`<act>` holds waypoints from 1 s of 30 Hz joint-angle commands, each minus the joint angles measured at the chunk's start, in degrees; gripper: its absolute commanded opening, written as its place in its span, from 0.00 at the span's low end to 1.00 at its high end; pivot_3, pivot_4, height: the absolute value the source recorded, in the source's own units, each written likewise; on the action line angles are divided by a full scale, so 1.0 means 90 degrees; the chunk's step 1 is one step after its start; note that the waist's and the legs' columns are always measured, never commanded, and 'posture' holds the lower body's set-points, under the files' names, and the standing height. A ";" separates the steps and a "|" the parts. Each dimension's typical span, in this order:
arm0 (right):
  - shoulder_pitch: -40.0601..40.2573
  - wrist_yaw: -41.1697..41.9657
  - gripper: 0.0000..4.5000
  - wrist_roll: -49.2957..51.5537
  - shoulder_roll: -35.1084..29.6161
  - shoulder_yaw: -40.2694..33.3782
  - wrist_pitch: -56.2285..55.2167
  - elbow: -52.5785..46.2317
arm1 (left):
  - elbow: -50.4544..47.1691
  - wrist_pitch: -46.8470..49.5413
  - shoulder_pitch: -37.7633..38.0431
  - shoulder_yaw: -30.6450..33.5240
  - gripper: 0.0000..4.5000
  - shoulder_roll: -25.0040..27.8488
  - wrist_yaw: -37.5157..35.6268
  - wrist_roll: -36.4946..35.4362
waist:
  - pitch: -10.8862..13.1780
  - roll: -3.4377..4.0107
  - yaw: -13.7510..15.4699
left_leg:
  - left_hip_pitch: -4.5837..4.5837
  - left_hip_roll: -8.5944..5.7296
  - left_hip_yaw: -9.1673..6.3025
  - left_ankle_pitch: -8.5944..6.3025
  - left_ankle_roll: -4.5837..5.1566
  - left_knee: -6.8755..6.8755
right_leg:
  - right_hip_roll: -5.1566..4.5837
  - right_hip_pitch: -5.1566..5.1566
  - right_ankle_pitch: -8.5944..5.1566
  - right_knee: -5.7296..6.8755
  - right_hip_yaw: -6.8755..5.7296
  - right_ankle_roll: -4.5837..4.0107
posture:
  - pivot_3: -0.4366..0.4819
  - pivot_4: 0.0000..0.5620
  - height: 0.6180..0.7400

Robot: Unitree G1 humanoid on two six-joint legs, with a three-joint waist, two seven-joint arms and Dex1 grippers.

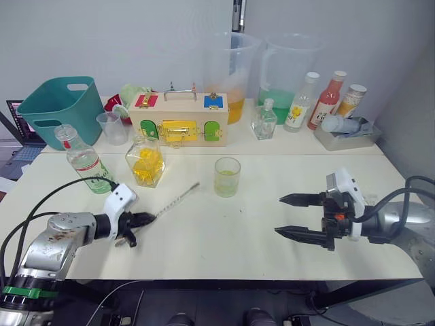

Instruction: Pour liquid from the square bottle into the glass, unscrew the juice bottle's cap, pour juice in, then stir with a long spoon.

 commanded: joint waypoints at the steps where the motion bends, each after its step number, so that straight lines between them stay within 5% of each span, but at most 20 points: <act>1: -0.0497 -0.0374 1.00 0.0585 0.0277 -0.0254 0.0238 -0.0113 | -0.0634 -0.0242 -0.0423 0.0524 0.01 -0.0167 0.0109 -0.0501 | 0.0002 -0.0003 -0.0004 | 0.0000 0.0000 0.0000 0.0000 0.0000 0.0000 | 0.0000 0.0000 0.0000 -0.0001 0.0000 0.0000 | 0.48 0.27 1.00; 12: -0.2390 -0.3233 1.00 0.0646 0.1817 -0.0230 0.0544 -0.0101 | -0.1284 -0.1060 -0.1722 0.0153 0.01 -0.1332 0.1400 -0.0129 | -0.0002 -0.0012 -0.0008 | -0.0044 -0.0009 -0.0005 0.0001 -0.0001 0.0000 | -0.0005 -0.0058 0.0006 0.0031 0.0004 -0.0003 | 0.48 0.27 1.00; 18: -0.3201 -0.5465 1.00 0.1268 0.3354 -0.0367 0.1334 0.0597 | -0.1437 -0.1043 -0.2407 -0.0439 0.01 -0.2127 0.2422 0.0369 | -0.0002 -0.0011 -0.0031 | -0.0078 -0.0010 -0.0007 0.0007 -0.0009 0.0000 | -0.0005 -0.0107 0.0015 0.0054 0.0006 -0.0010 | 0.48 0.27 1.00; 30: -0.3897 -0.7125 1.00 0.2405 0.4725 -0.0856 0.1467 0.1590 | -0.1461 -0.1126 -0.2336 -0.0962 0.01 -0.2504 0.2808 0.0858 | -0.0003 -0.0008 -0.0055 | -0.0076 -0.0009 -0.0007 0.0007 -0.0009 -0.0001 | -0.0001 -0.0109 0.0019 0.0055 0.0005 -0.0013 | 0.48 0.27 1.00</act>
